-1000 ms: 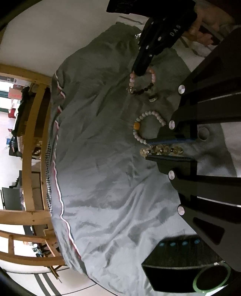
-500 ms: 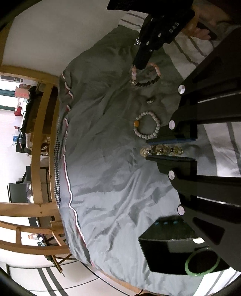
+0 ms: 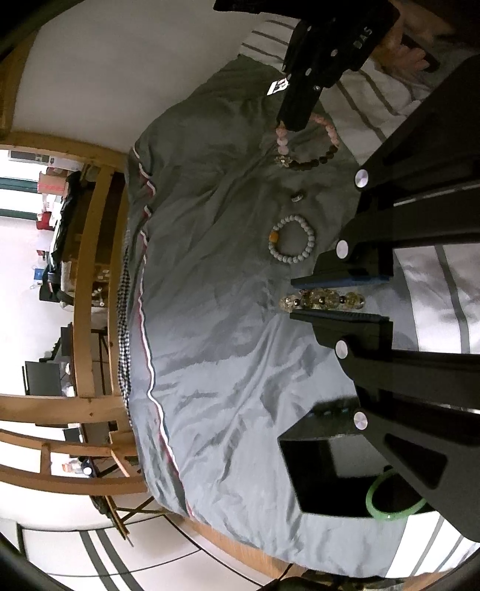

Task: Organize jewelry
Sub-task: 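Lift the gold crystal bracelet with the left tool while the right tool carries the pink bracelet to the box, then drop the gold bracelet into the box with the left tool while the right tool drops the pink one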

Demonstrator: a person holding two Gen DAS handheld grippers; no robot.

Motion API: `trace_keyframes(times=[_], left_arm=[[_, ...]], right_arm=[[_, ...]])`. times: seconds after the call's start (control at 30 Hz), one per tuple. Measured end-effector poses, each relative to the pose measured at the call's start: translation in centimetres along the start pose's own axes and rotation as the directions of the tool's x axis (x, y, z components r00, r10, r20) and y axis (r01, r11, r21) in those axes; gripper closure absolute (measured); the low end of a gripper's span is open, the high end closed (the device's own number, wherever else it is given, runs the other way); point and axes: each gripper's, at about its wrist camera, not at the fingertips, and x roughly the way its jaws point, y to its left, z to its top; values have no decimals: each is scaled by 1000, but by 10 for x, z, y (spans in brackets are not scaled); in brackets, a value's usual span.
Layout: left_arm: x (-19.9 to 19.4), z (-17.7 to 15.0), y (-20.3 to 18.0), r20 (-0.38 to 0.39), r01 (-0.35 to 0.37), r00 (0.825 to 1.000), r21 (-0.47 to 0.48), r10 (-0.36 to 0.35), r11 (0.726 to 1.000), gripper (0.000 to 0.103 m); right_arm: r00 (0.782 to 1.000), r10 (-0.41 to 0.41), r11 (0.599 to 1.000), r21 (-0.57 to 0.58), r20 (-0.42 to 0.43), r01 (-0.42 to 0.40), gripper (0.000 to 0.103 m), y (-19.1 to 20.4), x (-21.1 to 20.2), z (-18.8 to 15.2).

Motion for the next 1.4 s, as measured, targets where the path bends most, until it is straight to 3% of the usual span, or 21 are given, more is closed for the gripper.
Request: trace_keyframes(times=[0.67, 1.0, 1.13, 1.4], left_arm=[[-38, 2, 57, 71, -86, 993, -61, 90, 994, 93], [-45, -6, 92, 61, -124, 989, -116, 132, 985, 93], [-44, -13, 107, 47, -172, 983, -129, 179, 977, 93], [-45, -27, 144, 26, -167, 984, -217, 177, 962, 93]], right_arm=[[994, 104, 991, -86, -32, -106, 94, 80, 26, 20], [988, 152, 979, -132, -36, -156, 94, 121, 49, 36], [984, 176, 972, -152, -40, -180, 94, 140, 57, 40], [972, 225, 956, -177, -66, -234, 94, 168, 80, 40]])
